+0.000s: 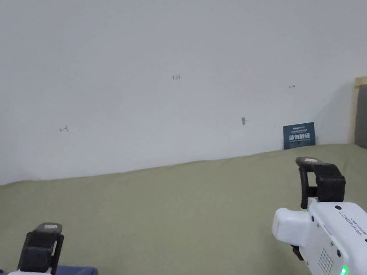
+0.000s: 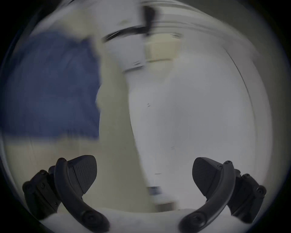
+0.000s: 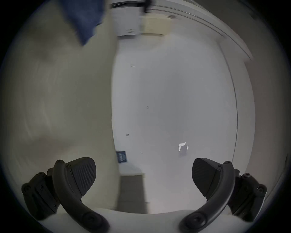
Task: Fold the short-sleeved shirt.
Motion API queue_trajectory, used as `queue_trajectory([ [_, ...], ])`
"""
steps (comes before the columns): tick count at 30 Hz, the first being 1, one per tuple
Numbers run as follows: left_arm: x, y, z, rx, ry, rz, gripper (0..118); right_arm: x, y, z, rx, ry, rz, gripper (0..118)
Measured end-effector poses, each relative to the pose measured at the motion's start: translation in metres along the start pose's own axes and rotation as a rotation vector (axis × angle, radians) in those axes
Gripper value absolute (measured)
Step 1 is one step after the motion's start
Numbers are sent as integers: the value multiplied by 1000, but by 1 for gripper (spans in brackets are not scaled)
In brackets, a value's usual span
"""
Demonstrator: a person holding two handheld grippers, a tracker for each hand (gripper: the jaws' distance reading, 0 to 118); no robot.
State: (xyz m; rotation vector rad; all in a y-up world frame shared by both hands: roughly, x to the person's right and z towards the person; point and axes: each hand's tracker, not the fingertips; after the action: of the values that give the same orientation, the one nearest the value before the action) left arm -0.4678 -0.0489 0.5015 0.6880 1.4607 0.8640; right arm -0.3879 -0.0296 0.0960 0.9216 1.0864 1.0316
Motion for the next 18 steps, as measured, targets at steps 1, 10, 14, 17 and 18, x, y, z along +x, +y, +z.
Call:
queue_trajectory([
  [1, 14, 1, 3, 21, -18, -186, 118, 7, 0, 0, -17, 17, -131, 117],
  [10, 103, -22, 36, 44, -70, -977, 118, 38, -28, 12, -29, 76, -1230, 117],
  [14, 91, -34, 44, 107, -104, -986, 118, 35, -31, 22, -93, 82, -1297, 117],
  [17, 87, -35, 40, 62, -90, -966, 118, 33, -35, 22, -125, 83, -1263, 117],
  [18, 85, -36, 40, 57, -92, -963, 118, 33, -32, 23, -122, 84, -1263, 117],
])
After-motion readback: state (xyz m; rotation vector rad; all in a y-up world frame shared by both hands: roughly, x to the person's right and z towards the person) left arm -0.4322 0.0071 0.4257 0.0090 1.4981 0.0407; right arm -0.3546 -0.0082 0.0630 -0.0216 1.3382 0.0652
